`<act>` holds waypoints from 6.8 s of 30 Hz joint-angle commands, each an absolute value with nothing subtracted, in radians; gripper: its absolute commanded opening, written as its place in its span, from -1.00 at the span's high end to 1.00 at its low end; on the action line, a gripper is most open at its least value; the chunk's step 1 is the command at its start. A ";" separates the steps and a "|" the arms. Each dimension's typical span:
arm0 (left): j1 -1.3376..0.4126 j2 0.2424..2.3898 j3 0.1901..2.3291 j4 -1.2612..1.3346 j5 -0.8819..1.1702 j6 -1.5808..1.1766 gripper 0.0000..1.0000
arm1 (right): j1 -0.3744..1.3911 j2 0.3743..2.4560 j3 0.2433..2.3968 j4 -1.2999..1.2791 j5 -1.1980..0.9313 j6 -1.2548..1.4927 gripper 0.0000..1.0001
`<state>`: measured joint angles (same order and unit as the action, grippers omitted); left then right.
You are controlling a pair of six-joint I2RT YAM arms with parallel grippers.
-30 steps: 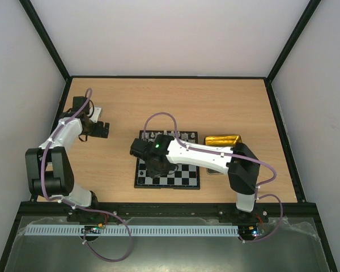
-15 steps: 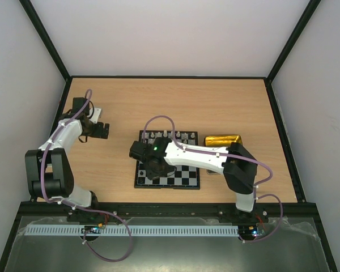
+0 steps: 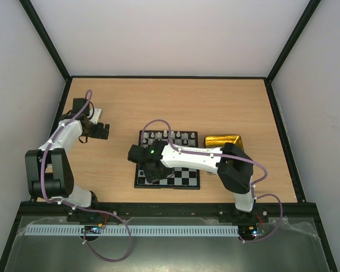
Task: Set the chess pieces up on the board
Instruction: Place the chess piece on the chessboard, then pick up the chess piece from the storage box.
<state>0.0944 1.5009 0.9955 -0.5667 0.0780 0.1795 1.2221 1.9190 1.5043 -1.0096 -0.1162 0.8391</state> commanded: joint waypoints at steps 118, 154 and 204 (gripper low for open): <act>0.127 1.475 1.021 -0.601 0.115 0.203 -0.98 | 0.933 1.625 1.517 -1.173 0.018 0.804 0.55; 0.008 1.577 1.309 -0.796 0.075 0.160 -0.99 | 0.141 1.296 1.028 -0.967 -0.055 0.717 0.63; -0.106 1.630 1.284 -0.707 0.121 0.103 -0.99 | 0.066 1.332 0.848 -0.903 -0.118 0.641 0.60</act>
